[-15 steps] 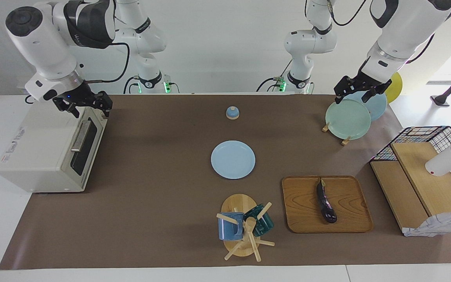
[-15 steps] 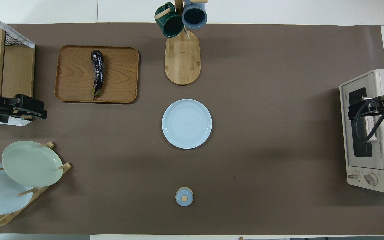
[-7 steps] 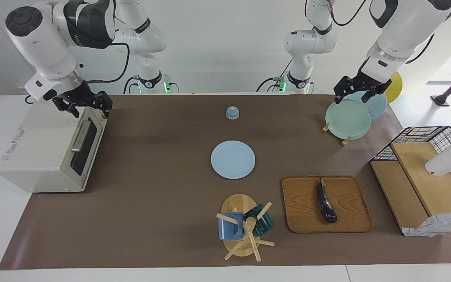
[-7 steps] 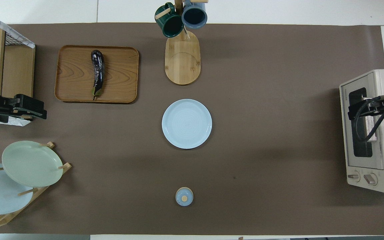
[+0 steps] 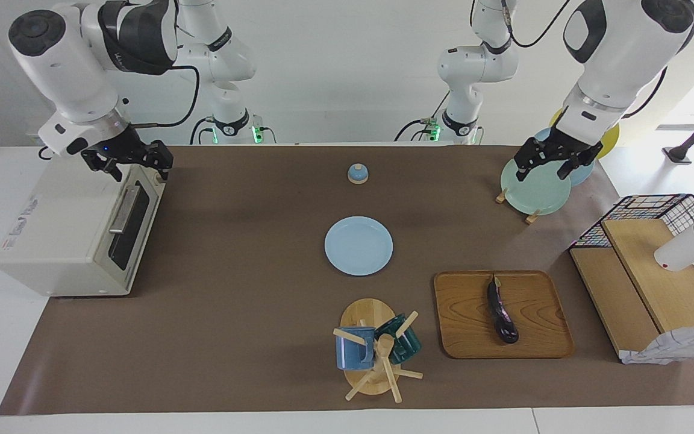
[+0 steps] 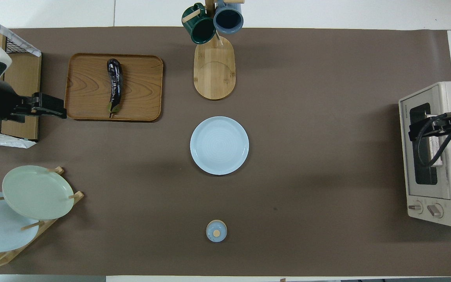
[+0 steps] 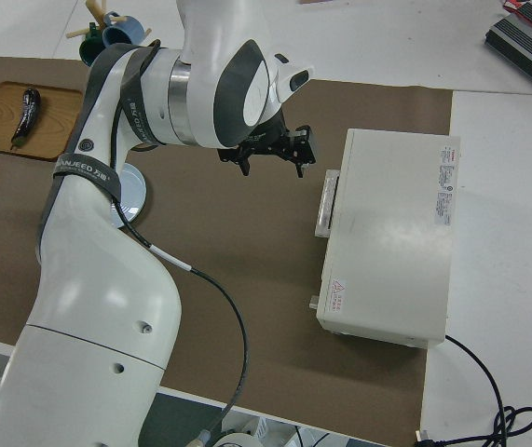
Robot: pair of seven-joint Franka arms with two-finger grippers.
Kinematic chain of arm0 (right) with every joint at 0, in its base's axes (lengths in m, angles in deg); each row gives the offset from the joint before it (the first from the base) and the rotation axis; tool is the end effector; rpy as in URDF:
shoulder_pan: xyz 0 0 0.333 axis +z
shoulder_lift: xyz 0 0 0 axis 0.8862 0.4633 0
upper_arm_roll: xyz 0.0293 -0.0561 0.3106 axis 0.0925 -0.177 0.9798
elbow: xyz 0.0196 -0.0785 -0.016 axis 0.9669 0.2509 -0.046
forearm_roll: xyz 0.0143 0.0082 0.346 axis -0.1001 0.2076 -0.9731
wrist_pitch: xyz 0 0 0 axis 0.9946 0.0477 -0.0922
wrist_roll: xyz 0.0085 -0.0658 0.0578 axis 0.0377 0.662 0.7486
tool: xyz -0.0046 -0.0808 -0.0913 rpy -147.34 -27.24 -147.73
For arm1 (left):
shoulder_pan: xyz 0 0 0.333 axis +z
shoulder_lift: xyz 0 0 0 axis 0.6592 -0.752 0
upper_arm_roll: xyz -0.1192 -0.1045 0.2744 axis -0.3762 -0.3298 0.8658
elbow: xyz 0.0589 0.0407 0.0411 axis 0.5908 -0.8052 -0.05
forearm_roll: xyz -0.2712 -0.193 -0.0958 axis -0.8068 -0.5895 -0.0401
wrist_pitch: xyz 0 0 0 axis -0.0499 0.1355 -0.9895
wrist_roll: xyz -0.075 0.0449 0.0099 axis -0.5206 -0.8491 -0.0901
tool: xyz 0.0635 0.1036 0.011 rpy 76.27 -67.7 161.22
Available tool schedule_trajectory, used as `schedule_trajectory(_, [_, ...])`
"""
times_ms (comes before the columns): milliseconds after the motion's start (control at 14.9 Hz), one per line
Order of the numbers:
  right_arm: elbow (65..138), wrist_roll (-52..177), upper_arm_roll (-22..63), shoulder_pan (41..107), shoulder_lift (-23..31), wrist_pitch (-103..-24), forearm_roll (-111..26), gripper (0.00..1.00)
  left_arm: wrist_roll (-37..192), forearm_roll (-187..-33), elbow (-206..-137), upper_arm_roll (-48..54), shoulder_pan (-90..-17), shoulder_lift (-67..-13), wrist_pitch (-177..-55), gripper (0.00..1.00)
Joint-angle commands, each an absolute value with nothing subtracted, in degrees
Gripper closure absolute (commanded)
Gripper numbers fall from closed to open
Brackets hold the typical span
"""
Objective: Put eggplant into oven
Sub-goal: 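Lower the left gripper onto the eggplant and close it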
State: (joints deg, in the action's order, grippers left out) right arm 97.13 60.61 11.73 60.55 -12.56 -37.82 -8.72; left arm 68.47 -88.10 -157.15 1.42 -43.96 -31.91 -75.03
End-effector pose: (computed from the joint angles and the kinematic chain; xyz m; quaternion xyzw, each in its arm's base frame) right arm 0.4934 -0.0368 0.5556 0.9976 0.0270 -0.0599 0.0239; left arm 0.5218 -0.0699 0.5697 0.9995 0.0005 0.0040 0.0298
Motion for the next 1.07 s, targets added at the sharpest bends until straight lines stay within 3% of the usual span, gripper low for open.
schedule_trajectory(0, [97.1,60.1,11.3,60.8,-13.1,-36.8,-10.4,0.0,68.9,-87.5,-155.8,1.5,-44.7,-39.2,-81.4,0.0])
schedule_trajectory(535, [97.1,60.5,11.1,58.5,-13.1,-36.7,-10.3,0.0,66.9,-83.4,-155.0,1.6,-47.9,-55.1,-98.9,0.0])
schedule_trajectory(736, [97.6,60.8,11.2,57.9,-13.1,-37.2,-10.5,0.0,66.9,-82.2,-154.9,1.6,-48.5,-58.7,-104.2,0.0])
schedule_trajectory(803, [98.4,60.9,11.7,58.5,-13.3,-39.1,-10.4,0.26,66.9,-82.1,-154.9,1.6,-48.5,-59.5,-105.2,0.0])
schedule_trajectory(870, [99.6,60.4,11.9,59.5,-13.7,-41.3,-10.5,0.62,66.8,-81.1,-155.0,1.6,-48.7,-60.5,-106.9,0.0])
schedule_trajectory(1004, [103.1,60.8,11.9,59.9,-14.9,-45.9,-10.3,1.0,66.4,-80.8,-155.5,1.6,-48.5,-61.0,-109.1,0.0])
